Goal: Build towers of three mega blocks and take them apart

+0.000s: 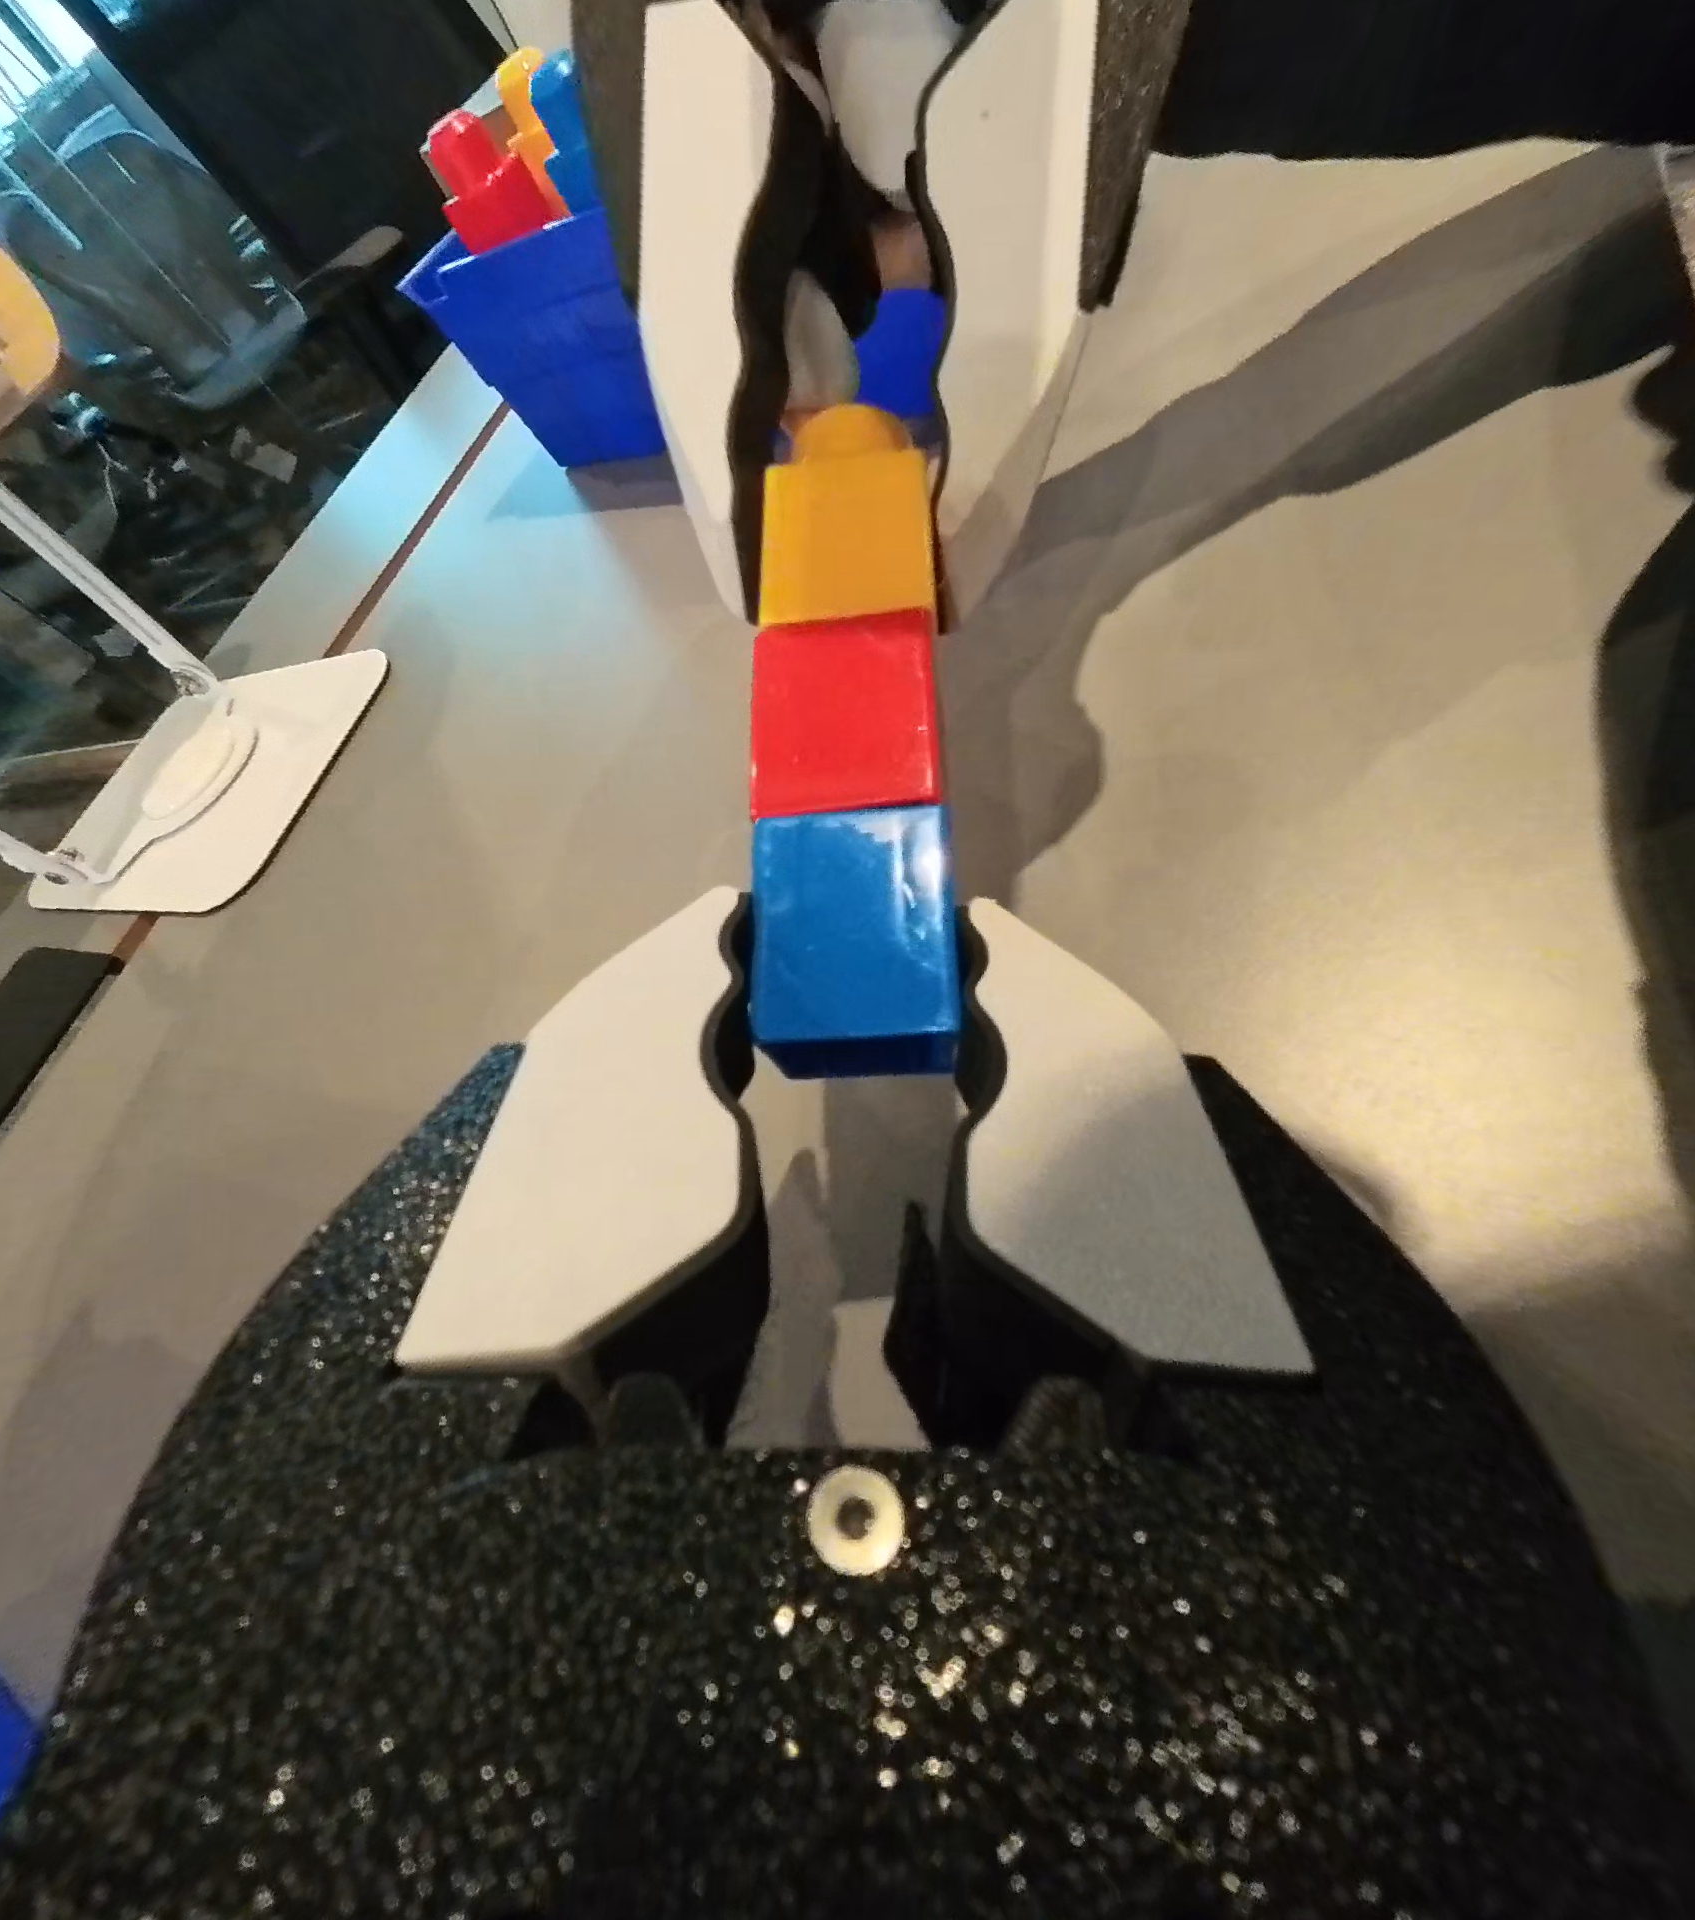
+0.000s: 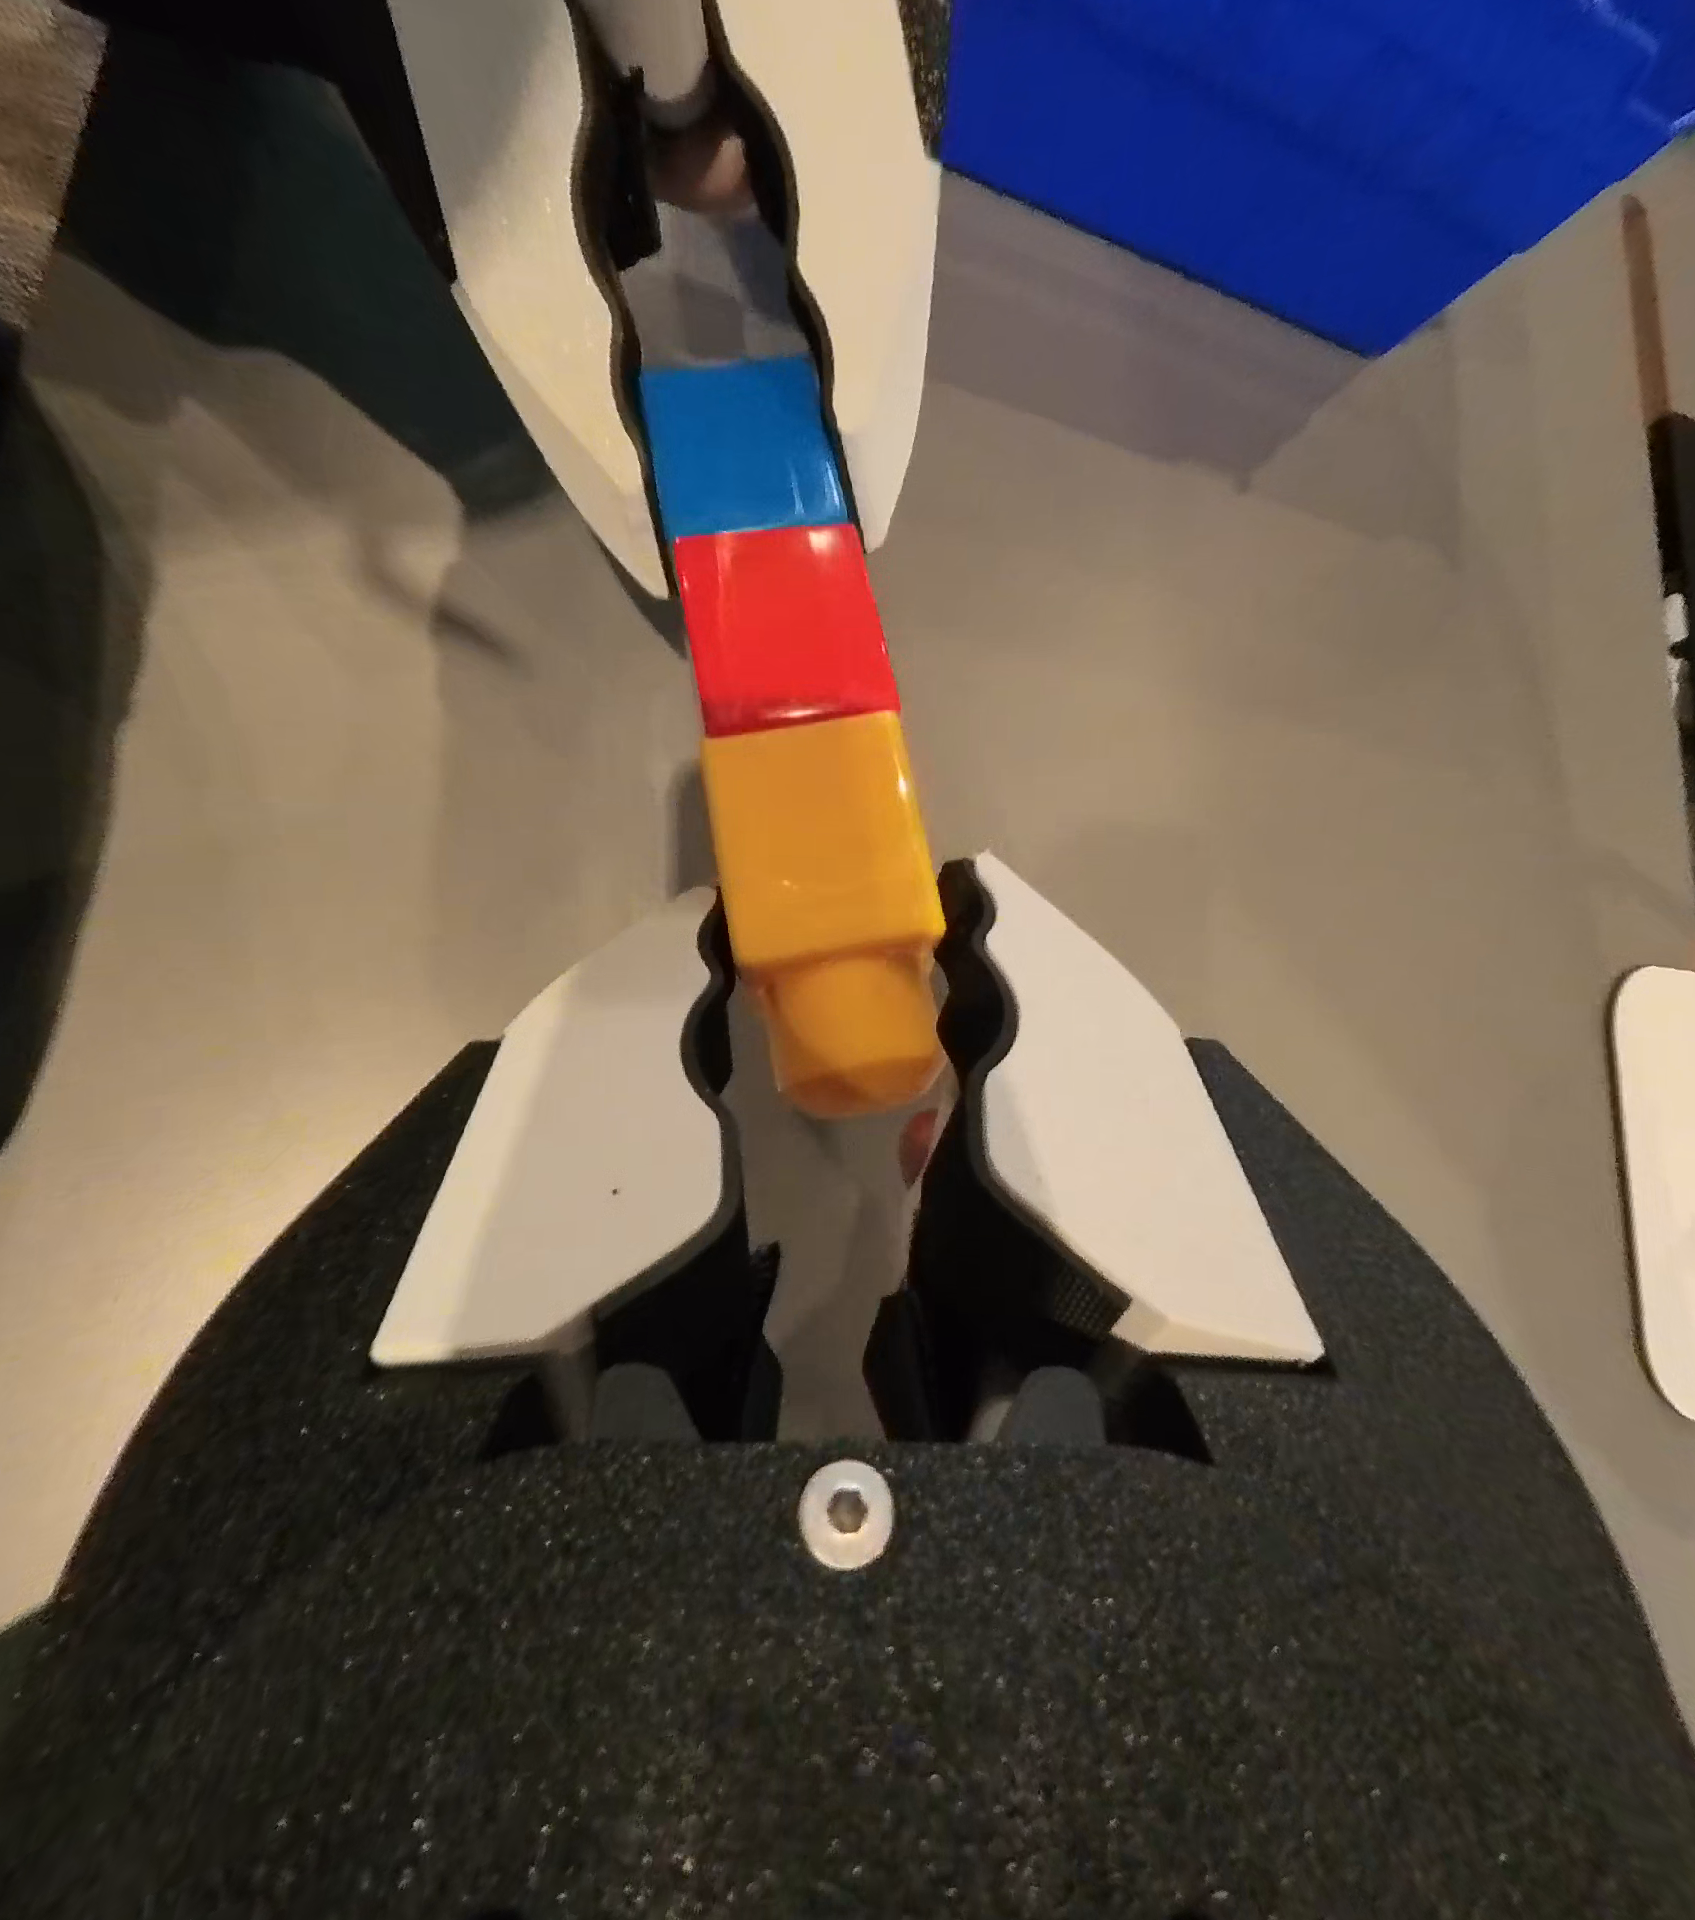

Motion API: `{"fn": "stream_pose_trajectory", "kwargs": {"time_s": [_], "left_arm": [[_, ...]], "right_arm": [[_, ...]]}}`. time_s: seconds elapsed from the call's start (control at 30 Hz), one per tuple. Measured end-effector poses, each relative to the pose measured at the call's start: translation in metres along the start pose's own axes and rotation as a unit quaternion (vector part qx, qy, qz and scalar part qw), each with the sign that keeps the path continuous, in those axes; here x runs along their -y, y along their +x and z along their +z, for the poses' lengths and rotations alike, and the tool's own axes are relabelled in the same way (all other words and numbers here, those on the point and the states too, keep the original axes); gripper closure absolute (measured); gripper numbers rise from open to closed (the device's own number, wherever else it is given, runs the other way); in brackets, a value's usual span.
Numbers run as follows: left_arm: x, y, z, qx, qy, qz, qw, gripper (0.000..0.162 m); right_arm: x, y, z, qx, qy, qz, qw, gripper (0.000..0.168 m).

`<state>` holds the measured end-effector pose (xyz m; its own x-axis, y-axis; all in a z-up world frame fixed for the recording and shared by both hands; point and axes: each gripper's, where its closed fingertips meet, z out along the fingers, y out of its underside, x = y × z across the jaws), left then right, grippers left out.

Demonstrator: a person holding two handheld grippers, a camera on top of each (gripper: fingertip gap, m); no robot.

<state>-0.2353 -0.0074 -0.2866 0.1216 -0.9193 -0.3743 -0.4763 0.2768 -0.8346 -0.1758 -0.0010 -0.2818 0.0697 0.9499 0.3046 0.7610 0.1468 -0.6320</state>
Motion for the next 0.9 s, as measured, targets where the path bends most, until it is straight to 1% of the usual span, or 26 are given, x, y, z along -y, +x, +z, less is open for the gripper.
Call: {"fn": "stream_pose_trajectory", "kwargs": {"time_s": [0.13, 0.2, 0.27, 0.3, 0.37, 0.47, 0.57, 0.63, 0.67, 0.8, 0.83, 0.87, 0.9], "left_arm": [[0.001, -0.001, 0.000, 0.003, 0.006, 0.000, 1.000, 0.127], [0.005, -0.004, -0.001, 0.011, 0.013, 0.003, 1.000, 0.127], [0.015, -0.005, -0.001, 0.009, 0.037, 0.003, 0.999, 0.127], [0.019, -0.004, -0.001, 0.007, 0.049, 0.003, 0.999, 0.127], [0.023, -0.005, 0.002, 0.011, 0.057, 0.014, 0.998, 0.127], [0.028, -0.003, 0.006, 0.008, 0.076, 0.019, 0.997, 0.127], [0.039, -0.001, 0.011, -0.003, 0.111, 0.006, 0.994, 0.126], [0.046, 0.002, 0.015, -0.018, 0.131, -0.003, 0.991, 0.127], [0.049, 0.004, 0.017, -0.027, 0.142, -0.008, 0.989, 0.127], [0.066, 0.011, 0.022, -0.061, 0.188, -0.031, 0.980, 0.126], [0.070, 0.009, 0.024, -0.055, 0.196, -0.037, 0.978, 0.126], [0.074, 0.004, 0.026, -0.034, 0.204, -0.042, 0.977, 0.125], [0.076, -0.002, 0.029, -0.007, 0.205, -0.044, 0.978, 0.120]], "right_arm": [[-0.001, 0.000, 0.002, -0.006, 0.003, 0.007, 1.000, 0.129], [0.006, 0.004, -0.003, -0.018, 0.024, 0.020, 0.999, 0.128], [0.015, 0.004, -0.011, -0.013, 0.054, 0.034, 0.998, 0.122], [0.016, 0.004, -0.013, -0.014, 0.056, 0.035, 0.998, 0.122], [0.012, 0.005, -0.016, -0.027, 0.042, 0.023, 0.998, 0.126], [0.008, 0.004, -0.022, -0.040, 0.034, 0.020, 0.998, 0.126], [0.006, 0.003, -0.034, -0.051, 0.036, 0.025, 0.998, 0.117], [0.008, 0.002, -0.044, -0.057, 0.051, 0.026, 0.997, 0.119], [0.010, 0.001, -0.049, -0.060, 0.061, 0.027, 0.996, 0.124], [0.007, -0.006, -0.065, -0.039, 0.069, 0.044, 0.996, 0.128], [0.007, -0.009, -0.070, -0.024, 0.071, 0.050, 0.996, 0.128], [0.007, -0.007, -0.076, -0.025, 0.073, 0.059, 0.995, 0.129], [0.006, -0.004, -0.084, -0.033, 0.068, 0.059, 0.995, 0.129]]}}
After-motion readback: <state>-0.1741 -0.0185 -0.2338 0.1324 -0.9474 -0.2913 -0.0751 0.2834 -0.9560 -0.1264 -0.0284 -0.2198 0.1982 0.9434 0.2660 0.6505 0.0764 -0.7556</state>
